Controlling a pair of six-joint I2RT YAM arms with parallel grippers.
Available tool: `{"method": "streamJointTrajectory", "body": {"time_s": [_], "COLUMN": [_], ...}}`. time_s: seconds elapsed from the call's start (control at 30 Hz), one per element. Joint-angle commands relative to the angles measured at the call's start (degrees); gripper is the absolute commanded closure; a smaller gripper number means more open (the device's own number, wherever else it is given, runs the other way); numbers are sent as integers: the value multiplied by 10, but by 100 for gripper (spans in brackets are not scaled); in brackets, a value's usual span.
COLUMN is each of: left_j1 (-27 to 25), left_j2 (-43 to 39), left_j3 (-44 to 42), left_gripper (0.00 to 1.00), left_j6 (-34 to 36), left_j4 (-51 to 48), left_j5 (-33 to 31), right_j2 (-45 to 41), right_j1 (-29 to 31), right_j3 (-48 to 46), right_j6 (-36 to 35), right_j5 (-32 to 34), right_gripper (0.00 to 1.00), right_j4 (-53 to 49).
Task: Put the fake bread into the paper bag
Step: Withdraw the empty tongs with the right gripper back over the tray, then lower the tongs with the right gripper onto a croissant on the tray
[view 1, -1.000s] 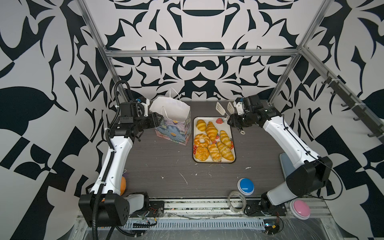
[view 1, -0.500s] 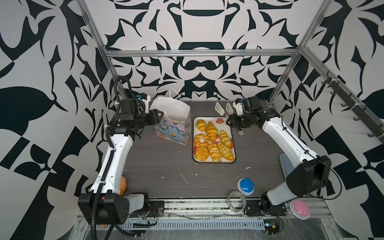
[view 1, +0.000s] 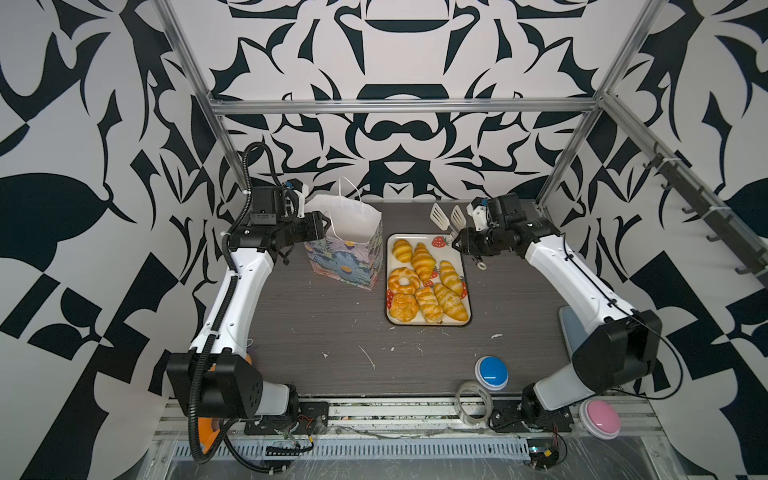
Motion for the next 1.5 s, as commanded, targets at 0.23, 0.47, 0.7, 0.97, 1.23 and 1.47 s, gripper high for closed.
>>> {"method": "streamJointTrajectory", "body": {"time_s": [0.23,0.47,0.7,0.97,1.23,1.47], "left_j1": [-2,-1,-1,-1,-1,4], "left_j2": [-6,-15,-15,-19,-29,-42], "left_j3": [-1,-6,-6,-12,-17,-26], "left_gripper": [65,69,85,90,88,87], "left_j6": [7,8,8,9,17,20], "left_j4": [5,5,6,4,-4,-8], "left_j5": [6,4,7,3,-13,-30], "right_j2": [-20,-19,-17,-15,-4,11], "right_j1": [-2,-3,-3,-3,-3,-2], "right_j3": [-15,-16,-18,-17,-23,-18], "right_j6": [11,13,18,16,20,22], "right_j5": [-18,-16,-17,-15,-21,-29], "right_gripper": [51,51,52,52,52,52], "right_j4": [41,39,43,39,41,35]}}
